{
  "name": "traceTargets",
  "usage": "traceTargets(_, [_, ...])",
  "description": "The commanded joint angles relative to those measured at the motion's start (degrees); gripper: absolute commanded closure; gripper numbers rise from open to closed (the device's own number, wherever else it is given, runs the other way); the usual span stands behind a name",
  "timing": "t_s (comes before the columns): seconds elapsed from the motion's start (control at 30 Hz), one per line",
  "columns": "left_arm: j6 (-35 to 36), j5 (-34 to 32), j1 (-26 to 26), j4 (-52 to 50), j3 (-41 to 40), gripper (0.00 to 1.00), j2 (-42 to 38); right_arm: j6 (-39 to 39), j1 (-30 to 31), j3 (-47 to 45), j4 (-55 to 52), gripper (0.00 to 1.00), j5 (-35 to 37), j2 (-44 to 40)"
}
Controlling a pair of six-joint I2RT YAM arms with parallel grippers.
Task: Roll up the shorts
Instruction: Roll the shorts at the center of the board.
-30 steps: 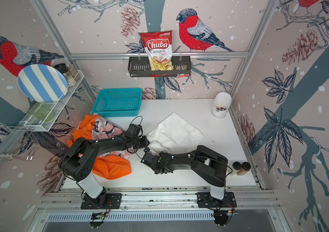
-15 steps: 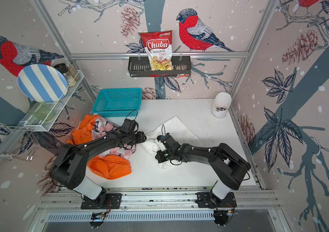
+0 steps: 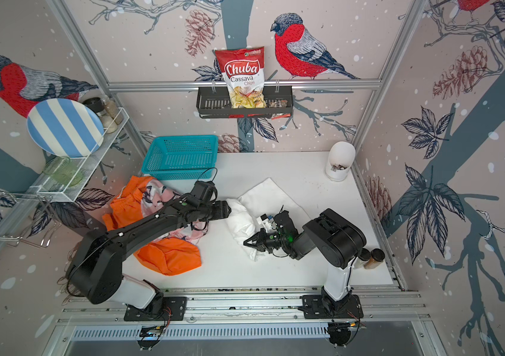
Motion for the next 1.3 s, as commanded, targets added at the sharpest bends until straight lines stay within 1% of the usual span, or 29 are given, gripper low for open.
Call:
traceTargets(0.0, [-2.38,-0.28,-1.88,1.94,0.57,0.24,2.65,0.52,0.16,0.26,1.39,0.99,-1.15,-0.58])
traceTargets(0.1, [-2.85,-1.15,-2.47,3.15,0.57,0.25,5.56,-7.32,1.15,2.65,-11.07,0.88,1.49,-4.41])
traceTargets(0.17, [-2.8,-2.04,-2.42,3.0,0.57,0.34,7.5,-14.39,2.16,5.72,-23.65,0.77,5.34,-8.26])
traceTargets(0.23, [-3.03,-2.23,-2.45,3.83,0.33,0.43,8.34,-20.83,2.87,9.72,-36.43,0.62,10.7,-12.64])
traceTargets(0.27, [-3.19,-2.06,-2.48,4.49,-0.51,0.45,8.14,-22.86,2.89,11.08,-40.55,0.57,12.51,-14.48])
traceTargets(0.33, [-3.69,-1.88,-2.45,5.57,-1.78,0.48,7.51,-26.5,2.61,13.91,-48.83,0.5,17.05,-18.26])
traceTargets(0.43, [-3.83,-1.9,-2.45,5.87,-3.04,0.49,6.38,-30.48,1.98,18.05,-57.64,0.46,21.75,-21.06])
traceTargets(0.53, [-4.01,-2.08,-2.44,6.02,-4.14,0.48,4.67,-33.22,1.38,21.91,-61.68,0.46,27.36,-20.54])
traceTargets(0.57, [-4.09,-2.2,-2.48,6.0,-4.62,0.46,3.92,-33.81,1.07,23.04,-62.18,0.46,27.97,-19.8])
traceTargets(0.63, [-4.34,-2.45,-2.49,5.78,-5.94,0.4,1.93,-35.03,0.76,26.13,-62.94,0.47,28.28,-16.59])
traceTargets(0.73, [-4.88,-2.56,-2.45,5.48,-8.32,0.4,-1.55,-35.72,0.84,29.18,-62.2,0.47,27.63,-12.03])
traceTargets(0.87, [-5.54,-2.35,-2.49,4.43,-11.3,0.47,-6.14,-36.22,1.17,31.31,-60.87,0.5,23.87,-7.68])
traceTargets(1.0, [-6.04,-1.03,-3.06,4.94,-14.97,0.59,-8.36,-35.79,2.08,31.81,-59.14,0.52,20.2,-5.5])
traceTargets(1.07, [-6.21,-0.3,-3.58,5.79,-16.41,0.67,-7.63,-35.41,2.42,32.17,-58.67,0.58,18.93,-4.26])
traceTargets(1.13, [-6.59,0.18,-4.15,7.07,-17.88,0.72,-6.66,-34.83,2.94,32.81,-58.28,0.65,18.07,-3.23])
traceTargets(1.23, [-7.01,1.02,-4.6,9.64,-19.73,0.77,-5.0,-32.86,4.06,33.85,-56.32,0.87,15.48,-2.58])
traceTargets(1.27, [-7.0,1.11,-4.64,10.15,-19.91,0.78,-4.31,-31.28,4.45,33.6,-54.17,0.93,13.55,-2.72])
